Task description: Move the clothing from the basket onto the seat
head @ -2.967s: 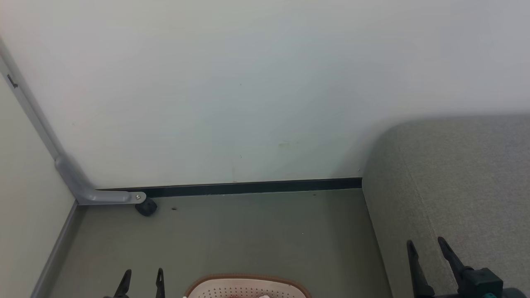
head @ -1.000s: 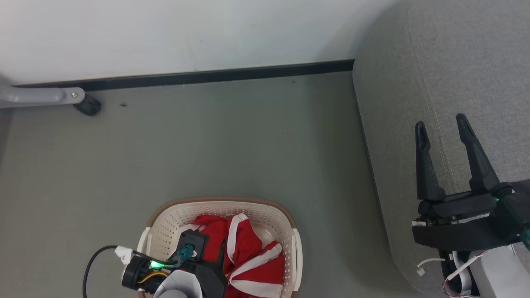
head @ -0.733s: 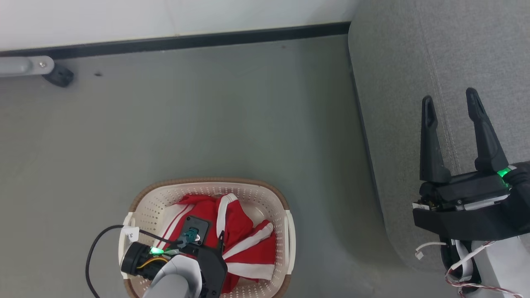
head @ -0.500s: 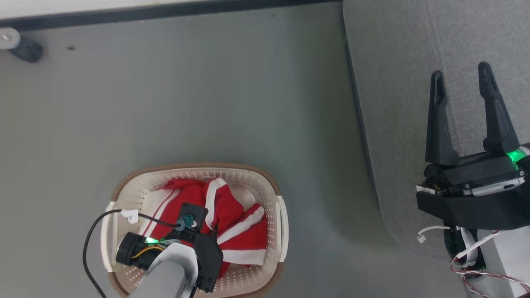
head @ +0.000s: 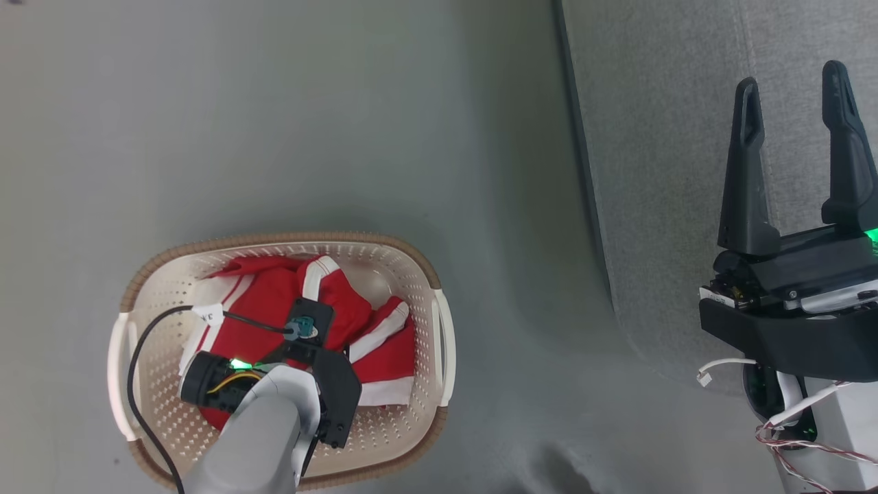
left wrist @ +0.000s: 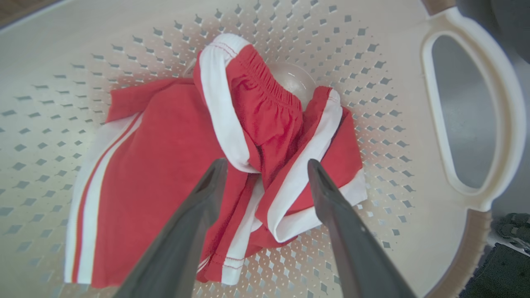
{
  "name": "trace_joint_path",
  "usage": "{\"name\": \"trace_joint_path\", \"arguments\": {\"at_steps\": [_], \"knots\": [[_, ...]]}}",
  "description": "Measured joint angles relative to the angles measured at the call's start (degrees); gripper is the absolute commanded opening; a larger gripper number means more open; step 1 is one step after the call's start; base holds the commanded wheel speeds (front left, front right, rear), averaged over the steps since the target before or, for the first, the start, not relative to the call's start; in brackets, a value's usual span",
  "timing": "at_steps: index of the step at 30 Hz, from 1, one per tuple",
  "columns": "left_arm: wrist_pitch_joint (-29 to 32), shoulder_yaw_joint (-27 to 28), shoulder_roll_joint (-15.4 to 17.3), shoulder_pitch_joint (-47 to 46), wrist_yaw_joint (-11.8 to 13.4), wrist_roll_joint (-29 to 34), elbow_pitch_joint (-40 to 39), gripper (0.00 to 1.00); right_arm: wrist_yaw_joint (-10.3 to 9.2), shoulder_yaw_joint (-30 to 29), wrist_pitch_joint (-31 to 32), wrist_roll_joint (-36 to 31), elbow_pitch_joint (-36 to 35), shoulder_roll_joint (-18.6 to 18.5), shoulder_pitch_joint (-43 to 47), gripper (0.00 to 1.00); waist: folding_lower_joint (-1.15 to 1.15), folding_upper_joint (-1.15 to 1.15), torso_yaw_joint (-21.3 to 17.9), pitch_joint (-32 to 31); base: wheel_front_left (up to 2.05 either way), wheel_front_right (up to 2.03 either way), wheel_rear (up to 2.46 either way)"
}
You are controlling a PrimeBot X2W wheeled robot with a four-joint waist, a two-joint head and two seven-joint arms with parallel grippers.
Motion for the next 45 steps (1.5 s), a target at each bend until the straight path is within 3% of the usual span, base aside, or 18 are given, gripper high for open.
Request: {"name": "trace_joint_path", "arguments": {"at_steps": [30, 31, 32, 33, 34, 36, 45], "knots": [[4.1, -1.7, 0.1, -6.0, -1.0, -6.5, 3.6, 1.0, -0.18, -3.2, 0.0, -1.7, -5.8, 0.3, -1.2, 1.0, 0.0, -0.01, -1.4, 11.3, 0.0, 0.0, 0.0], [4.1, -1.9, 0.1, -6.0, -1.0, -6.9, 3.5, 0.93, -0.18, -3.3, 0.0, -1.9, -5.7, 0.3, -1.2, 1.0, 0.0, -0.01, -1.4, 11.5, 0.0, 0.0, 0.0], [4.2, -1.9, 0.1, -6.0, -1.1, -7.2, 3.4, 0.75, -0.19, -3.3, 0.0, -2.0, -5.8, 0.3, -1.2, 1.0, 0.0, -0.01, -1.4, 11.6, 0.0, 0.0, 0.0], [4.4, -1.9, 0.1, -6.0, -1.1, -7.6, 3.3, 0.45, -0.19, -3.3, 0.0, -2.0, -5.9, 0.3, -1.2, 1.0, 0.0, -0.01, -1.5, 11.8, 0.0, 0.0, 0.0], [4.4, -2.1, 0.1, -6.0, -1.1, -7.8, 3.1, 0.26, -0.19, -3.4, 0.0, -2.0, -5.8, 0.4, -1.2, 1.0, 0.0, -0.01, -1.5, 11.9, 0.0, 0.0, 0.0], [4.6, -2.6, 0.1, -6.0, -1.4, -9.1, 2.8, 0.0, -0.19, -3.4, 0.0, -2.0, -5.8, 0.4, -1.2, 1.0, 0.0, -0.01, -1.6, 12.1, 0.0, 0.0, 0.0], [5.1, -4.2, 0.2, -6.0, -1.5, -10.4, 2.6, 0.0, -0.24, -4.0, 0.0, -2.0, -5.3, 0.6, -1.2, 1.0, 0.0, -0.01, -1.6, 12.3, 0.0, 0.0, 0.0]]}}
